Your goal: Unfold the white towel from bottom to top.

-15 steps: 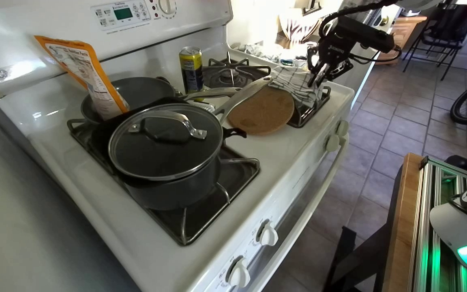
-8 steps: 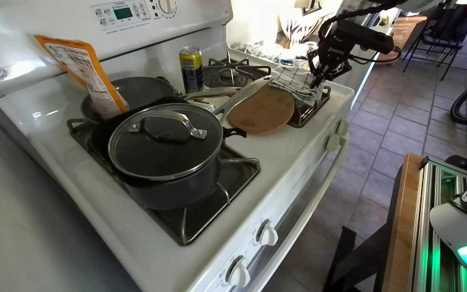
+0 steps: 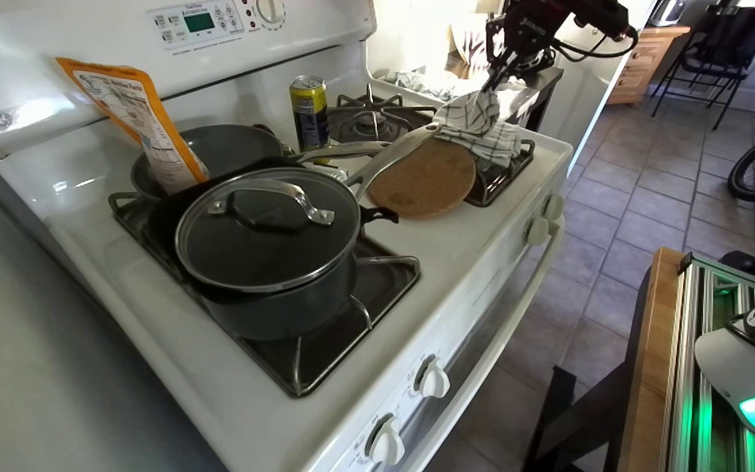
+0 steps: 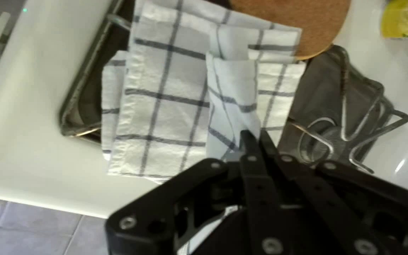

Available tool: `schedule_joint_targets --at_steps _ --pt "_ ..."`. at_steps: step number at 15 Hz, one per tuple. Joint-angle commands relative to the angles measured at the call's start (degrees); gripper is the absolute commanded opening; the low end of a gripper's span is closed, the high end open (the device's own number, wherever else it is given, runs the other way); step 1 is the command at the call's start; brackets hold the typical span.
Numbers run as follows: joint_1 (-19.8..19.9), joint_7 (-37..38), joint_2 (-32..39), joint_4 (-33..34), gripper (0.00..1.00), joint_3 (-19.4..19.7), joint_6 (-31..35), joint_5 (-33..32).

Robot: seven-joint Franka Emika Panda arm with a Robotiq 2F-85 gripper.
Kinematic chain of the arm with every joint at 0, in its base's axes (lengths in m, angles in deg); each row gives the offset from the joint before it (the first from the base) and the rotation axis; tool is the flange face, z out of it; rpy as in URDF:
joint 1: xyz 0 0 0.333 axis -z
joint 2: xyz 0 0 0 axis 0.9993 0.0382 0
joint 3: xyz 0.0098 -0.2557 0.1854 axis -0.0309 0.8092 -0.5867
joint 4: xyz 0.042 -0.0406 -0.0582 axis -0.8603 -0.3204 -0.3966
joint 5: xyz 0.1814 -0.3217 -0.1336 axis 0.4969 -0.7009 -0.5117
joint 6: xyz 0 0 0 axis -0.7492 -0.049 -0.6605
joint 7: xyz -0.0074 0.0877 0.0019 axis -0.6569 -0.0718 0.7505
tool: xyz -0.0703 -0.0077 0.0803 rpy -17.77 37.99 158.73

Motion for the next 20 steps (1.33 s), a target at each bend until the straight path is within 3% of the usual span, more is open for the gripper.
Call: schedule_joint_targets --at_steps 1,2,7,14,20 --pt "-2.5 0.8 2.0 4.2 0.01 -0.5 -0.1 4.9" --pt "-1.4 0.1 0.4 2.2 0.04 -0.2 -0.1 2.3" --pt "-2.3 0.1 1.6 3.9 0.04 -0.4 -0.1 3.4" --pt "-6.0 2.4 11.0 12.7 0.01 -2.9 13.1 16.3" --pt "-8.0 3.1 23.5 22.6 0.01 -3.8 18.3 16.6"
